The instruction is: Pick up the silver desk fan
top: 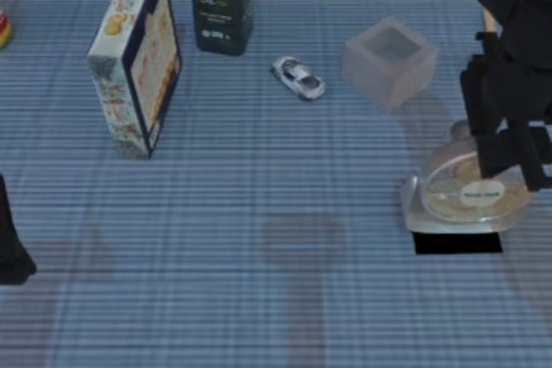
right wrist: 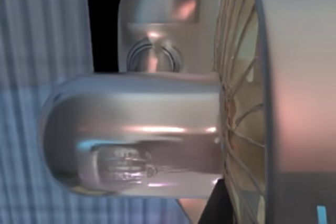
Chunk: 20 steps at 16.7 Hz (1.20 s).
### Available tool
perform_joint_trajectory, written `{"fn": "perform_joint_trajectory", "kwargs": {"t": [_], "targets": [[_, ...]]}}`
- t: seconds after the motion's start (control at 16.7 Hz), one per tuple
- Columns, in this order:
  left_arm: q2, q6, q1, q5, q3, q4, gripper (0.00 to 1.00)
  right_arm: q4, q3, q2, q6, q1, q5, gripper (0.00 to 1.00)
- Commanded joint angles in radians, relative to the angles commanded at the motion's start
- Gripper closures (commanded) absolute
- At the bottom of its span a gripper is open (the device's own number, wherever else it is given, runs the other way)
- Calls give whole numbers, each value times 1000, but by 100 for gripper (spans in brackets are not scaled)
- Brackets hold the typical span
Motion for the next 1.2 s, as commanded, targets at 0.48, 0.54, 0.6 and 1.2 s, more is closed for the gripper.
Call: {"fn": "perform_joint_trajectory", "kwargs": {"t": [0.48, 0.54, 0.6, 1.2], "targets": [[0, 0, 0, 0, 0, 0, 0, 0, 0, 0, 0, 0, 0, 47], [0, 0, 0, 0, 0, 0, 0, 0, 0, 0, 0, 0, 0, 40], [0, 0, 0, 0, 0, 0, 0, 0, 0, 0, 0, 0, 0, 32], [0, 0, 0, 0, 0, 0, 0, 0, 0, 0, 0, 0, 0, 0]]}}
